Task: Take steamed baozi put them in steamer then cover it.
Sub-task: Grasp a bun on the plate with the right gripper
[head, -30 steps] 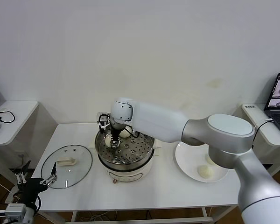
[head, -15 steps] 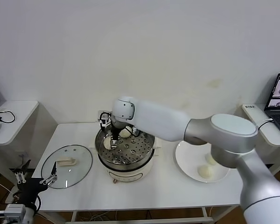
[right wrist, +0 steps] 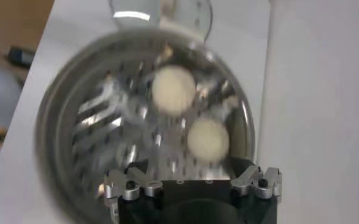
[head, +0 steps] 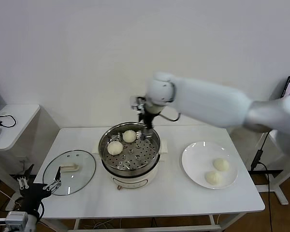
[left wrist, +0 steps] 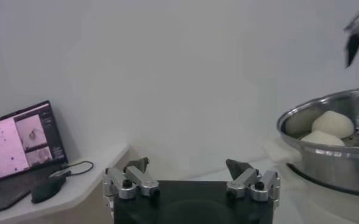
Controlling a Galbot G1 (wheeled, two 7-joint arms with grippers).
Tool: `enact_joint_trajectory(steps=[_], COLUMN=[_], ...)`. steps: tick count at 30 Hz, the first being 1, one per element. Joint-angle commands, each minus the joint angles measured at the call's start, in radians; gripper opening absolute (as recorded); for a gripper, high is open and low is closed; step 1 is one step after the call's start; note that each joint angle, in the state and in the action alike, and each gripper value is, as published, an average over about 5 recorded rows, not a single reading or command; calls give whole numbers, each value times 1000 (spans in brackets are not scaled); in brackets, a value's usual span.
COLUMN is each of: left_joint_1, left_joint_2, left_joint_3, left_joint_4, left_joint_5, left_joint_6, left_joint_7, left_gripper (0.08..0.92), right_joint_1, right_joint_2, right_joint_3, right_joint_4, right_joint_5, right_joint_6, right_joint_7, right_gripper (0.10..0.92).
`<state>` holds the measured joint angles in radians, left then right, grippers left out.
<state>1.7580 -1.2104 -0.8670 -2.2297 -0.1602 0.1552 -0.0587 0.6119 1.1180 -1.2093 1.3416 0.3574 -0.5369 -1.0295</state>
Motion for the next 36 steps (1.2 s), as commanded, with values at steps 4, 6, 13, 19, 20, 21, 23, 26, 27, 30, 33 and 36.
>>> enact_joint_trajectory(steps=[4, 6, 13, 19, 20, 21, 23, 26, 27, 30, 33, 36], left_joint_1=[6, 7, 14, 24, 25, 26, 27, 27, 27, 28, 30, 35], left_joint_2=[-3, -5, -9, -14, -15, -17, -19, -21, -21, -24, -28, -32], left_joint_3=[18, 24, 27, 25, 25, 26, 29, 32, 33, 34, 34, 33], left_joint_4=[0, 1, 5, 7, 8, 10, 13, 19, 20, 21, 20, 20], left_joint_5=[10, 16, 22, 30, 32, 34, 39, 45, 47, 50, 53, 54], left_joint_6=[1, 0, 0, 0, 0, 0, -1, -1, -1, -1, -2, -3], left_joint_7=[1, 1, 1, 1, 1, 1, 1, 1, 1, 0, 0, 0], left_gripper=[823, 823, 823, 823, 823, 823, 823, 823, 823, 823, 823, 823], right_joint_1=[14, -40, -300, -521, -563, -603, -679, -760, -779, -824, -846, -852], right_joint_2=[-527, -582, -677, -699, -700, -701, -701, -695, -692, -679, -658, -628], right_joint_3=[-37, -7, 171, 351, 376, 402, 454, 519, 535, 571, 583, 586], right_joint_4=[282, 293, 284, 244, 239, 233, 222, 207, 202, 188, 171, 152], right_joint_5=[-200, -246, -405, -495, -507, -519, -541, -567, -573, -587, -596, -598], right_joint_6=[133, 159, 234, 271, 276, 281, 289, 294, 295, 296, 294, 290], right_joint_7=[-109, -119, -147, -148, -148, -149, -148, -146, -146, -143, -135, -123], right_gripper=[823, 823, 823, 823, 823, 823, 823, 823, 823, 823, 823, 823])
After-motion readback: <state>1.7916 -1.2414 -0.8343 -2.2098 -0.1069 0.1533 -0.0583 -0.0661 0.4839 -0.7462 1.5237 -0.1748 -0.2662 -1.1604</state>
